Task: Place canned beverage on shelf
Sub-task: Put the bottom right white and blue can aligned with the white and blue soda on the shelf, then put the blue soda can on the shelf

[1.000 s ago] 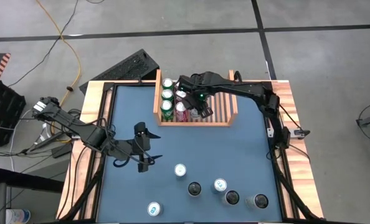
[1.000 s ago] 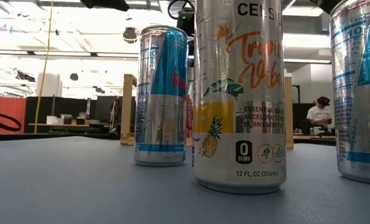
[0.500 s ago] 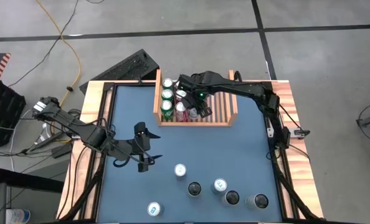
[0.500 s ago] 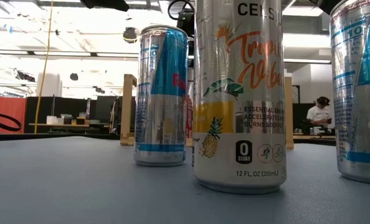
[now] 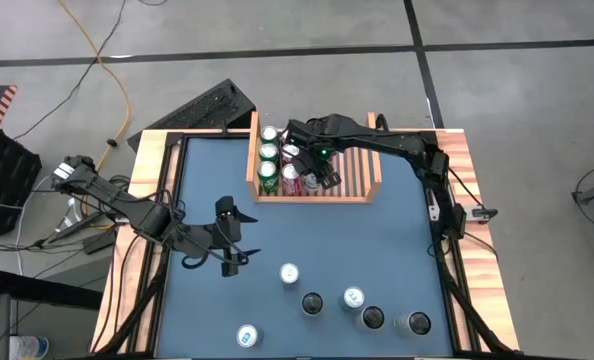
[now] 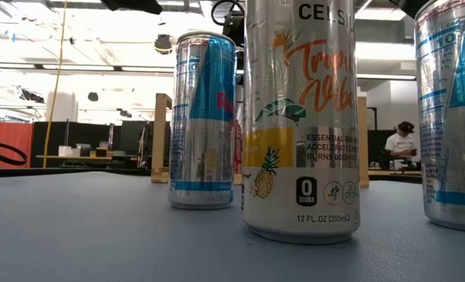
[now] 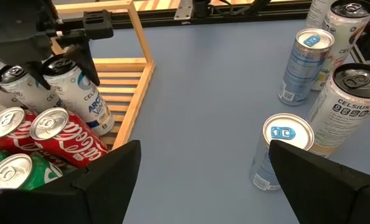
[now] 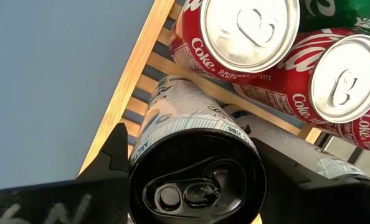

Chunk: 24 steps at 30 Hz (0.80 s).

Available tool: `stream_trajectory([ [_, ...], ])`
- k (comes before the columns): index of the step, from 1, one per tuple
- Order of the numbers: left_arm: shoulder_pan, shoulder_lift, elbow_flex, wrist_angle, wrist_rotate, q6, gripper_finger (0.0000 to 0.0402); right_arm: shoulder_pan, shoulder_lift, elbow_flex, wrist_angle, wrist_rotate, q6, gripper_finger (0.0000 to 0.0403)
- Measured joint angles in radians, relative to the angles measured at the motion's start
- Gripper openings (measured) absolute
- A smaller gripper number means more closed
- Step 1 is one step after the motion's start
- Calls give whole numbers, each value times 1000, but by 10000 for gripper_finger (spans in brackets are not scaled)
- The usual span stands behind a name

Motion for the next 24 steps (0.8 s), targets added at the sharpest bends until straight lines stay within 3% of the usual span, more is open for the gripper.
stream_trajectory([
  [5,0,0,0,0,0,0,341,0,0,0,2,0,0,200],
  [13,0,0,0,0,0,0,341,-1,-3,0,4,4,27,244],
  [24,0,0,0,0,0,0,341,2,-4,0,2,25,19,249],
])
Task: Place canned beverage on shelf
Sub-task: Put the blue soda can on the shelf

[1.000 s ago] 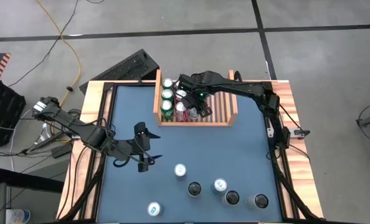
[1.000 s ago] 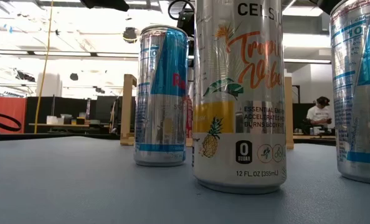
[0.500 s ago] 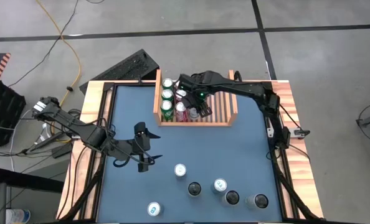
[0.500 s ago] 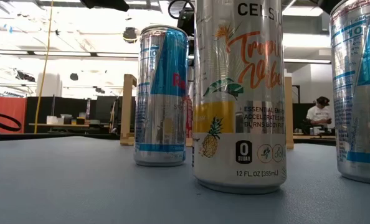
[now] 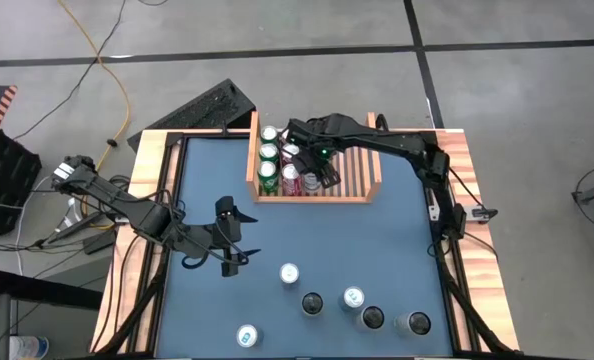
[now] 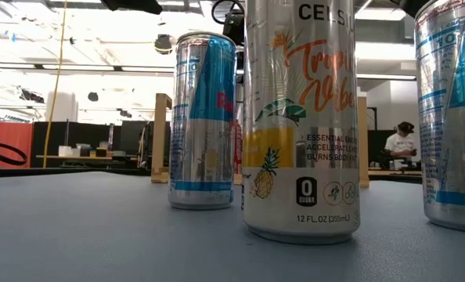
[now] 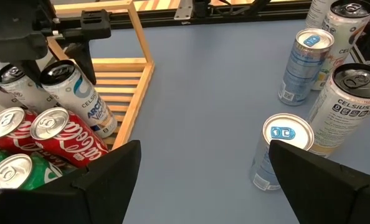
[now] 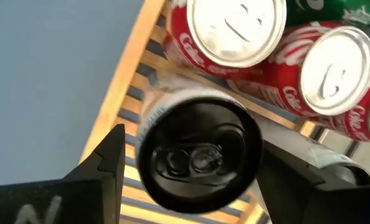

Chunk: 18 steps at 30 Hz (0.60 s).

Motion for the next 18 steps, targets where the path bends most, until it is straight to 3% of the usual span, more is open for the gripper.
stream_trajectory([
  [10,0,0,0,0,0,0,341,20,-2,95,-89,31,18,249],
  [18,0,0,0,0,7,0,341,30,-3,272,-325,31,219,249],
])
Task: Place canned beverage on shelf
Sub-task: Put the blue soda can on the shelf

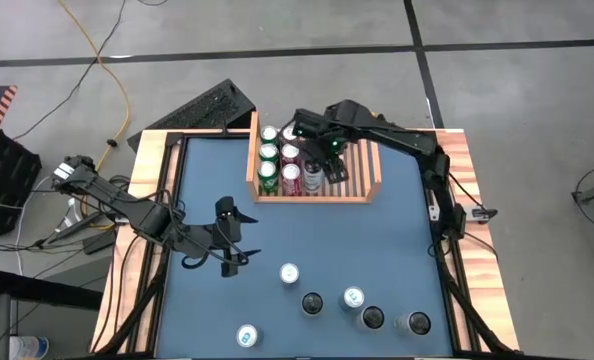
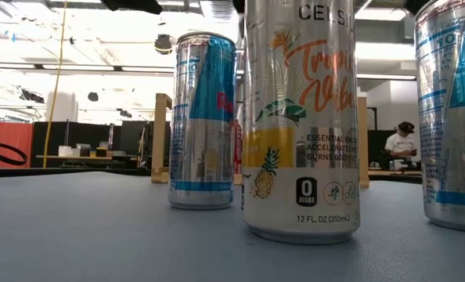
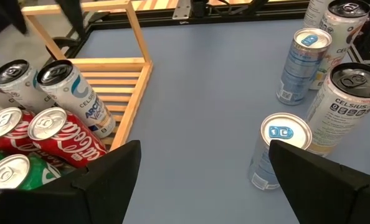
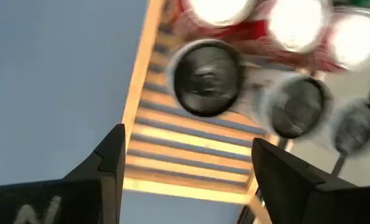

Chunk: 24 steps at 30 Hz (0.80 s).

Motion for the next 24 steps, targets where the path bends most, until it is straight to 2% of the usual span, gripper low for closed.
stream_trajectory([
  [2,0,0,0,0,0,0,341,13,-18,27,8,-21,165,249],
  [5,0,0,0,0,0,0,341,50,-47,58,7,-169,391,249],
  [8,0,0,0,0,11,0,341,102,-74,59,4,-314,503,249],
  [12,0,0,0,-2,41,0,341,230,-100,56,4,-385,593,249],
  [15,0,0,0,-8,49,0,341,346,-125,57,4,-352,718,249],
  [24,0,0,0,-8,82,43,341,728,-129,39,4,-45,1234,249],
])
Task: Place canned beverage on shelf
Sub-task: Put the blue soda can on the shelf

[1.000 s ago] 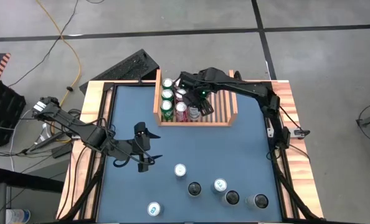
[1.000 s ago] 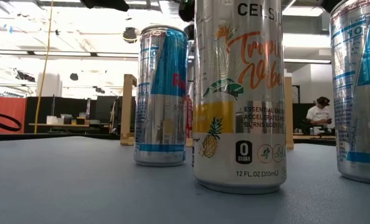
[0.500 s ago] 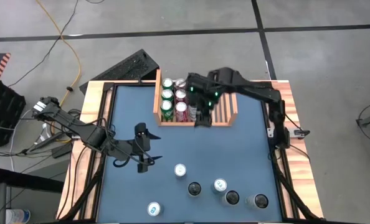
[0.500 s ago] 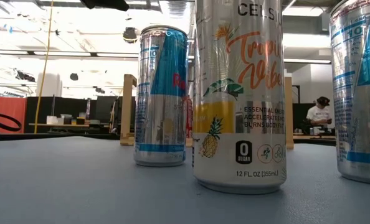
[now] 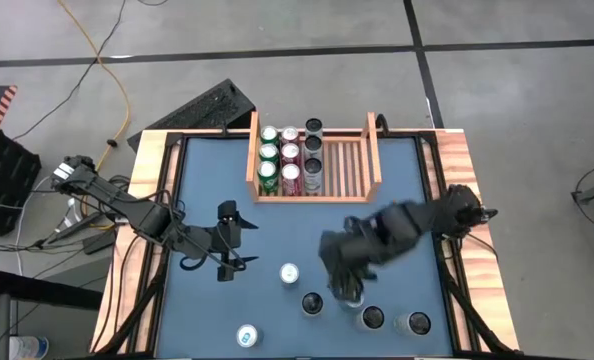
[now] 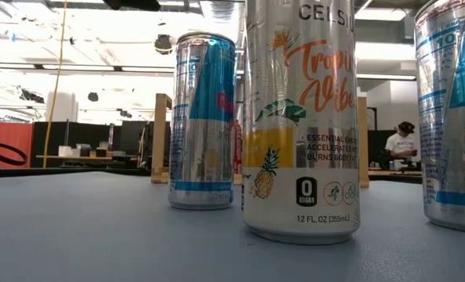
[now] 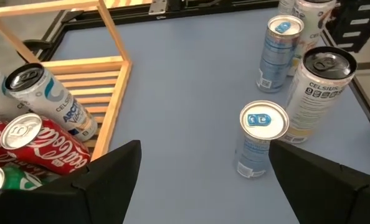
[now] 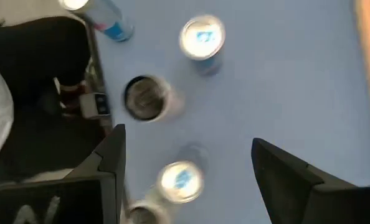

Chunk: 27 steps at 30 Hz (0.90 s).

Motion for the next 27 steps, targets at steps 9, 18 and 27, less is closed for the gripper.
stream_trajectory([
  [9,0,0,0,1,0,14,341,144,3,-246,-4,0,469,250],
  [18,0,0,0,1,-1,21,341,142,4,-441,46,-188,517,250],
  [27,0,0,0,1,-3,29,341,143,3,-441,116,-163,475,251],
])
